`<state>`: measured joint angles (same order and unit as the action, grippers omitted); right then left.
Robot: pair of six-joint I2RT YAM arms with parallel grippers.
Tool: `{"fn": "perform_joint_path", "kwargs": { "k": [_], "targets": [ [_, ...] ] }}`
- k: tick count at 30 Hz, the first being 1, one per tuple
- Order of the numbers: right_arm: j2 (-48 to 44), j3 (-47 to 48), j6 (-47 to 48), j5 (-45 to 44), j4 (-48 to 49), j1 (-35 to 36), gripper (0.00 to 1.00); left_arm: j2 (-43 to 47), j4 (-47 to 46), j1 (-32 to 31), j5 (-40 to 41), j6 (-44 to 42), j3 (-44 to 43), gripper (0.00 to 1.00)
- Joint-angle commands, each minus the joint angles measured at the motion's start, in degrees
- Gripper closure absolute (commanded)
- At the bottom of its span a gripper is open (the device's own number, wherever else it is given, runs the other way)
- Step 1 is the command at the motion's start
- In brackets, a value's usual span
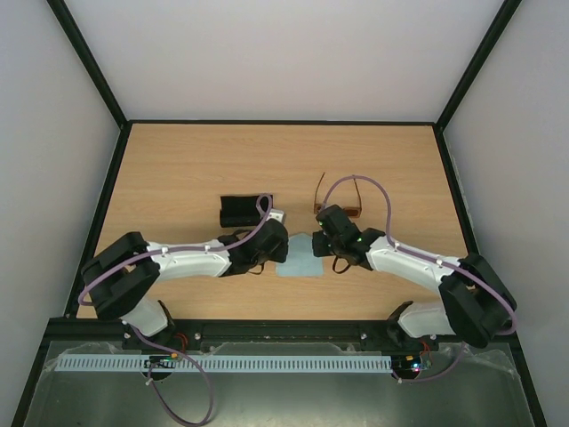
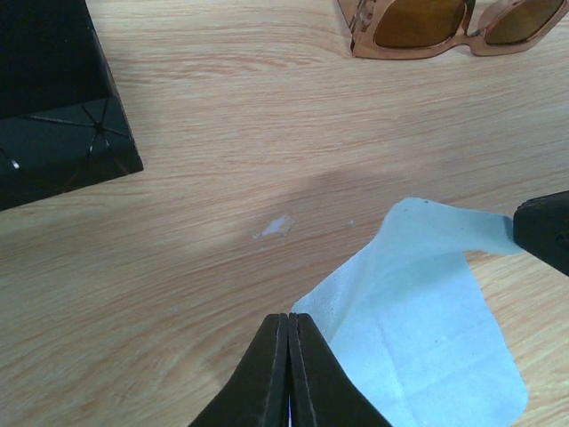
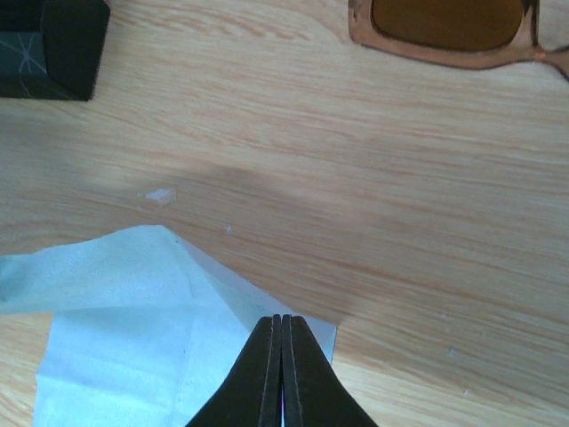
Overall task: Organize the sunglasses
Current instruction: Fold the glasses cleaning cloth at the center of the board.
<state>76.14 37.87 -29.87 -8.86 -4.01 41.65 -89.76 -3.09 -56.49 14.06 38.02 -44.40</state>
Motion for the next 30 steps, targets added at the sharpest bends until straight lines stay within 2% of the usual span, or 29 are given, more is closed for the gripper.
{"fn": "perform_joint_path", "kwargs": {
  "k": [1,17,30],
  "targets": [
    [-2.48,-2.02,-1.86,0.58,-3.48,1.05,0.99,2.12,0.27,-1.19,2.11,1.44,2.07,0.98],
    [-7.81,-5.92,-4.55,0.12,-5.78,4.03,0.99,4.41,0.82,-4.68,3.62,3.93,4.92,0.97],
    [-7.77,-7.86,-6.17,-0.98,-5.16,6.51,0.99,4.14,-0.66,-6.78,4.13,6.16,7.62,0.98]
  ]
}}
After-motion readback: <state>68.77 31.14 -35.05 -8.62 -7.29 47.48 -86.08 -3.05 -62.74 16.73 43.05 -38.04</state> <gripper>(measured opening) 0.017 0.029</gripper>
